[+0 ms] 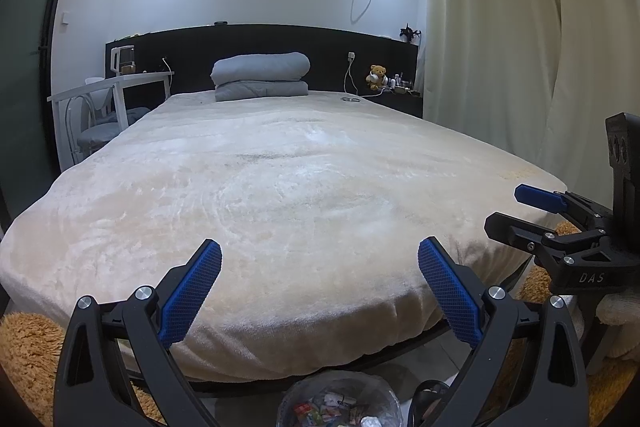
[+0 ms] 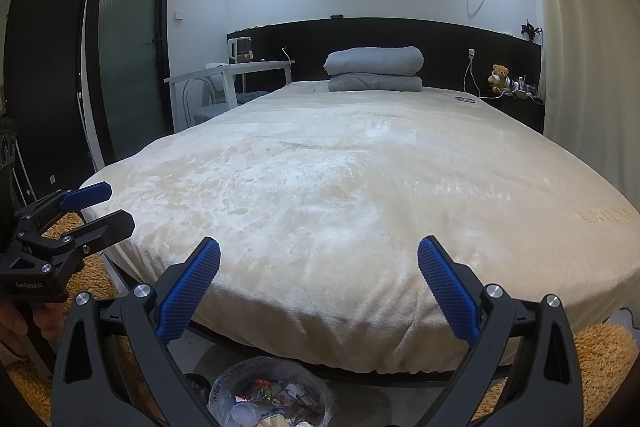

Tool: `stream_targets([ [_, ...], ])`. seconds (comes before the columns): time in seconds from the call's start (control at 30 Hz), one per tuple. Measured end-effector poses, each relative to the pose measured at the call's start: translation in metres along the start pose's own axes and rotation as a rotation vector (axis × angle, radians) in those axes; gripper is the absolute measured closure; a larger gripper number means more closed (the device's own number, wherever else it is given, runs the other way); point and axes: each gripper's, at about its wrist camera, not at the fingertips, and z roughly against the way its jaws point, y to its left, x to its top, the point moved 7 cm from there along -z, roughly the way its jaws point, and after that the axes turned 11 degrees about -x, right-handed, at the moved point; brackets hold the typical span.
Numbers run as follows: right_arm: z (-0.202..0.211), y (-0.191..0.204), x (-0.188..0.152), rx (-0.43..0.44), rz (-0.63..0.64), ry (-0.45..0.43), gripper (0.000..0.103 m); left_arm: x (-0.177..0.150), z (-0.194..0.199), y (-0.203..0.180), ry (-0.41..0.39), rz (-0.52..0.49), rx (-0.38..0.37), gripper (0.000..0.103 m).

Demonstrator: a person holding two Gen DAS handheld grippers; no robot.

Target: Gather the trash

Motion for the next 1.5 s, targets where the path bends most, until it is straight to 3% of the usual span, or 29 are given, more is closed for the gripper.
stream_targets([
  [1.5,-0.0012,-0.0001,-0.0004,-0.002,0.002,0.002,0.005,0.0003,-0.0013,0.0001,0.003,0.002,0.007,0.006],
])
